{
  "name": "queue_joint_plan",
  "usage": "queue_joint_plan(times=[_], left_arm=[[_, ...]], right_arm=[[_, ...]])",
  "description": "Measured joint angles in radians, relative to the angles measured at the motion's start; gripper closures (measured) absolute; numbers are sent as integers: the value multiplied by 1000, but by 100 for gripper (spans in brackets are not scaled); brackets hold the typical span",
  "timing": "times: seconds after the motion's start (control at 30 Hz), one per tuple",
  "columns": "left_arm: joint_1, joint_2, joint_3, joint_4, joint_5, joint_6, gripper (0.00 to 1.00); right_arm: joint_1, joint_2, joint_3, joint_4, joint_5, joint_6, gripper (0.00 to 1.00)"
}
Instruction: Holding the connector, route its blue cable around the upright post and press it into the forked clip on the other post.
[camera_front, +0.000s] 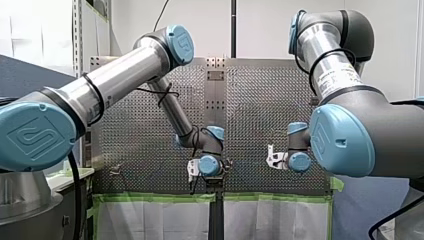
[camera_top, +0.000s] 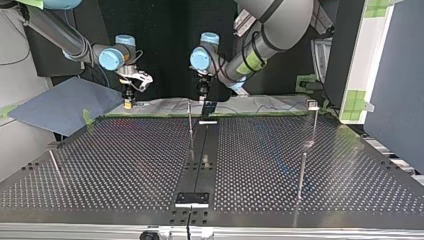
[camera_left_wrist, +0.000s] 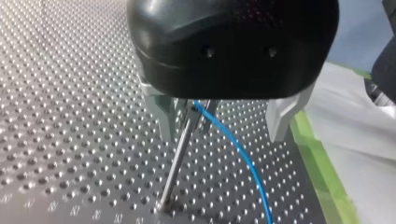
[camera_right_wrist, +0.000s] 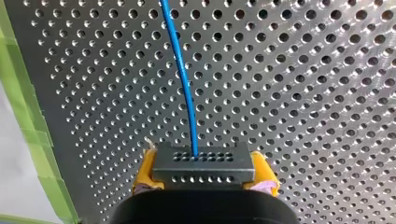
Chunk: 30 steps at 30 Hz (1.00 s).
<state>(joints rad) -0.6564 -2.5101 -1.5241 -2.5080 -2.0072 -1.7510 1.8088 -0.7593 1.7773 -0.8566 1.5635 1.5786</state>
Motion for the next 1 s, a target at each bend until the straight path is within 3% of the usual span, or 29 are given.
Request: queue_joint_plan(times=[0.4, 0.77, 1.0], left_arm=[[-39, 0, 0, 6, -21, -1, 4], [-70, 1, -1, 2, -92, -2, 4], [-123, 1, -13, 2, -145, -7, 4]], right_arm=[[1, 2, 0, -3, 0, 2, 100], [0, 2, 0, -4, -10, 5, 100], [0, 2, 0, -4, -11, 9, 100]])
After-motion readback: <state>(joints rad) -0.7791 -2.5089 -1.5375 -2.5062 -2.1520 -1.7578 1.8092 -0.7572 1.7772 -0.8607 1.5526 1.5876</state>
